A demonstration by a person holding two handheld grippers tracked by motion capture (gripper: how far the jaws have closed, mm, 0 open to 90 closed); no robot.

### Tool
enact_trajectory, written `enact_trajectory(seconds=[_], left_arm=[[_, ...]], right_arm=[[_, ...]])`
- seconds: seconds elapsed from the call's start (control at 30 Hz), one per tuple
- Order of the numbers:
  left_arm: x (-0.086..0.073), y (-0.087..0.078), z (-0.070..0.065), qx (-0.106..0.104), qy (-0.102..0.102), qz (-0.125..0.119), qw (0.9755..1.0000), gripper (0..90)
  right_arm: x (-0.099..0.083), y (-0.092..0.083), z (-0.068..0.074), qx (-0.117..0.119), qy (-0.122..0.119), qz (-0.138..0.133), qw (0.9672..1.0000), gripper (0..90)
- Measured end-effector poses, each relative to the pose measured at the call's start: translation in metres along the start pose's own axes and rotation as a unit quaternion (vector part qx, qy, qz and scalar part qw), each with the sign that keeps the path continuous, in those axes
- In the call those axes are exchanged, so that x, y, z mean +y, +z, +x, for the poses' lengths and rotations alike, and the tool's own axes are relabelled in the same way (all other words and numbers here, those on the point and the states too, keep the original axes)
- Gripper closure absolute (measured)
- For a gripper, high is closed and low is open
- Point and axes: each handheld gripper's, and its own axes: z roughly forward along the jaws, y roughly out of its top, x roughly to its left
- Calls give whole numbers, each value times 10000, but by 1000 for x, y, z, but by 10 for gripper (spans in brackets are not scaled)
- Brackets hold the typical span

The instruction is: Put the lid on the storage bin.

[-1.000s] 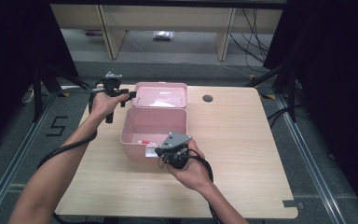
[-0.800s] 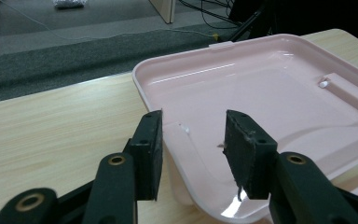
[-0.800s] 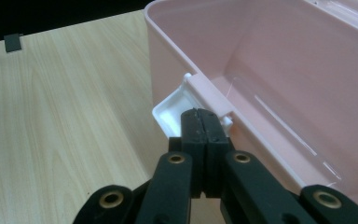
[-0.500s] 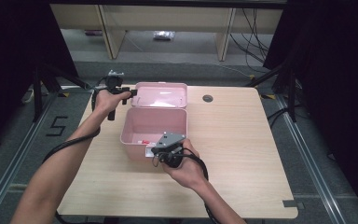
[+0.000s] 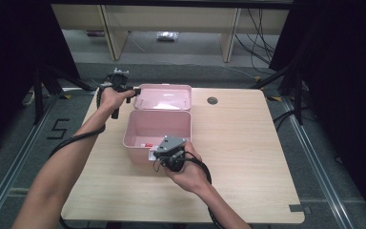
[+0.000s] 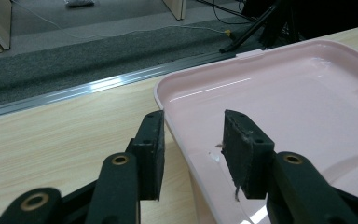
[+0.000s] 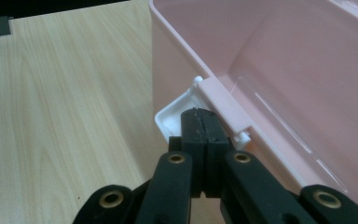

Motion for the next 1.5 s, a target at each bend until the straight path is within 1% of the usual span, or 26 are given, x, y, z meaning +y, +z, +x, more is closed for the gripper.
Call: enact_trajectory(seconds=[0.03,0.07,0.1,0.13,0.2,0.27,0.43,0.47,0.5,0.53,0.57,0.63,0.67,0.7,0.73,0.77,0.8,0.9,0.97,1.0,1.27,1.33,1.4,1.43,1.47,1.5], left_arm=[[0,1,0,-6,-13,21,10000,590],[0,2,0,29,-13,0,10000,593],[1,3,1,43,-11,27,10000,595],[1,3,2,58,47,83,9999,597],[2,4,2,64,-33,43,10000,602],[2,6,3,34,-37,100,9999,608],[2,9,2,92,-55,129,9999,609],[2,10,3,72,-16,177,9998,610],[1,13,2,134,-3,137,9998,610],[1,14,3,156,78,217,9996,610],[2,14,4,150,22,244,9996,613],[1,17,4,163,62,283,9994,627],[1,19,3,153,-8,259,9995,629],[1,20,3,170,-9,286,9994,632],[1,22,2,187,-10,255,9995,634],[1,23,2,211,30,301,9993,637],[1,24,2,206,5,304,9993,643],[1,27,3,258,-20,331,9991,652],[0,27,5,252,-28,428,9988,666],[-1,29,5,264,-88,399,9988,672],[-1,32,6,189,-150,510,9984,698],[0,33,6,179,-176,523,9983,706],[1,34,7,168,-229,569,9980,710],[1,34,7,165,-243,631,9976,710],[1,35,7,173,-275,596,9977,710],[1,36,7,174,-280,632,9975,709]], right_arm=[[0,-1,0,26,6,57,10000,900],[0,0,1,-32,-4,2,10000,900],[0,0,1,-35,-4,8,10000,900],[0,0,1,-46,-14,8,10000,900],[0,0,2,-29,21,28,10000,900],[0,-1,2,-11,-23,64,10000,900],[0,0,2,-18,-23,50,10000,900],[0,0,2,-9,5,51,10000,900],[0,0,2,-20,-27,50,10000,900],[0,-1,1,9,-49,102,9999,900],[0,-1,1,4,-53,103,9999,900],[0,0,1,-16,-27,54,10000,900],[0,0,1,-19,-38,57,10000,900],[0,-1,1,24,-48,100,9999,900],[0,-1,1,25,-61,93,9999,900],[0,-1,1,26,-56,90,9999,900],[0,0,2,7,19,51,10000,900],[0,0,1,5,-51,56,10000,900],[-1,0,1,-11,-57,9,10000,900],[-1,0,1,-12,-58,10,10000,900],[-1,0,1,-8,-60,7,10000,900],[-1,0,2,-10,-16,7,10000,900],[-1,0,1,-2,-71,6,10000,900],[-1,0,1,-1,-27,10,10000,900],[-1,0,1,0,-27,11,10000,900],[-1,0,1,-2,-38,10,10000,900]])
